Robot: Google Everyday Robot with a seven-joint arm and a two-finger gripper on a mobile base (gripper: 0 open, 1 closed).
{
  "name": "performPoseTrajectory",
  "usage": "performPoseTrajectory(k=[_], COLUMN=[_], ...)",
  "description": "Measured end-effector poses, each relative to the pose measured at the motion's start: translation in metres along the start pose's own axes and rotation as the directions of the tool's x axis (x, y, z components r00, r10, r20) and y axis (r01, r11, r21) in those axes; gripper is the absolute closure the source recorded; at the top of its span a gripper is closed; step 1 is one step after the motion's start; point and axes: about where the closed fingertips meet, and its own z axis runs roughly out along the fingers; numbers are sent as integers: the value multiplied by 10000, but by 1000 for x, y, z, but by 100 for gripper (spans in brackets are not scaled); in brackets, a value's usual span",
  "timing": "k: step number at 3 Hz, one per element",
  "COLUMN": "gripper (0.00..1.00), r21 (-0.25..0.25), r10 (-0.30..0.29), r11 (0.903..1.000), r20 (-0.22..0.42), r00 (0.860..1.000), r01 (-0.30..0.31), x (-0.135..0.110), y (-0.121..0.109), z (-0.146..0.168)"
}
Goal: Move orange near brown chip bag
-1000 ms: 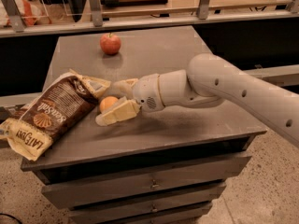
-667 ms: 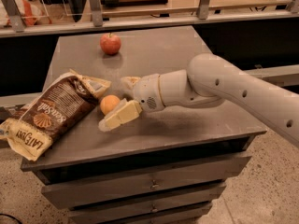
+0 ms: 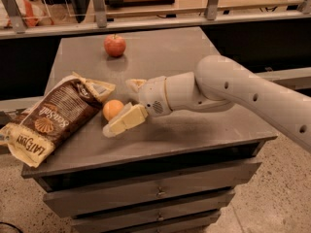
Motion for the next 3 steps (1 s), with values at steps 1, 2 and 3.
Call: performPoseTrajectory(k=[1, 2, 3], gripper=[0, 0, 0], r21=[520, 604, 603], r10=[-501, -1259, -1260], r11=[9973, 9901, 9901], r20=[-269, -177, -177], r00=[9984, 9919, 9919], r01=[515, 1268, 1268], x=[-1, 9, 9], y=[-18, -50, -50], z=[-21, -82, -82])
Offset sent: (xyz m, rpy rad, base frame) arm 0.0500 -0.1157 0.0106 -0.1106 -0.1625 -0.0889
